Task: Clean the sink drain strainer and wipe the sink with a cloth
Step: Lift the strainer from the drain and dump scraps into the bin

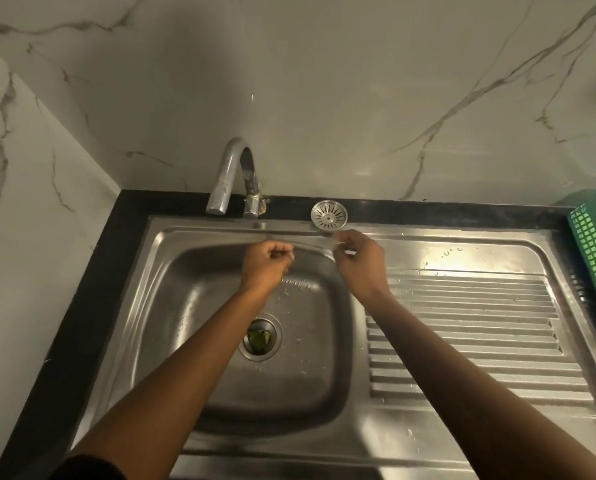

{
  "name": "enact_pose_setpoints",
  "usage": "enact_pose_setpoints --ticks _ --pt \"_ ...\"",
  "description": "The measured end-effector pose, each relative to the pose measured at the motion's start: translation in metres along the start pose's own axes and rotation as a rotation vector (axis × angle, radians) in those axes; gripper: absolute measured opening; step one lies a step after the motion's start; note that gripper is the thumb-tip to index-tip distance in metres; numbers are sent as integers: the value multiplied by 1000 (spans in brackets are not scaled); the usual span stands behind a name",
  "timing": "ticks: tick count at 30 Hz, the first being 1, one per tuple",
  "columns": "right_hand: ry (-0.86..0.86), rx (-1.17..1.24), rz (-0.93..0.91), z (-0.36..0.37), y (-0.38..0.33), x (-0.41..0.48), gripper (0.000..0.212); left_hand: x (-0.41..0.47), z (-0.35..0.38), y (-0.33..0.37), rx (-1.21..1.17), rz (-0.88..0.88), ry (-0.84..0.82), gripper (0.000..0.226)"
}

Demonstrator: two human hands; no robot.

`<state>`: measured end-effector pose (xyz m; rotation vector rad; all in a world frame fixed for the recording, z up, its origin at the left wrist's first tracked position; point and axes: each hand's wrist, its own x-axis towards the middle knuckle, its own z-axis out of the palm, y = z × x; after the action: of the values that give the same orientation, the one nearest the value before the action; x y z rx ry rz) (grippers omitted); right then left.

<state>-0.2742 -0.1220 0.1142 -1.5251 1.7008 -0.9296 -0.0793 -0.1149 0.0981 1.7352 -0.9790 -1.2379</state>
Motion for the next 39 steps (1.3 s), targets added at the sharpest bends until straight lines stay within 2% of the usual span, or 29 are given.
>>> enact_pose_setpoints --ticks 6,11,16,20,26,33,39 --pt "-239 -144 -38 41 4 -61 25 -30 -45 -64 287 -21 14 17" --pt "-532 -314 1 86 21 -87 37 -35 -71 -106 521 -84 -65 26" --pt "-752 -533 -20 134 33 -98 37 -32 -78 -142 671 -121 -128 26" --pt "-831 -617 -65 168 40 -100 53 -28 -78 -162 684 -159 -137 24" --pt "-951 -725 24 209 37 -87 27 -26 -76 -182 636 -178 -80 28" --pt "-899 -798 -31 223 43 -88 32 -23 -74 -188 550 -230 2 23" --pt "-947 -833 14 225 42 -87 28 -22 -82 -188 523 -265 7 26"
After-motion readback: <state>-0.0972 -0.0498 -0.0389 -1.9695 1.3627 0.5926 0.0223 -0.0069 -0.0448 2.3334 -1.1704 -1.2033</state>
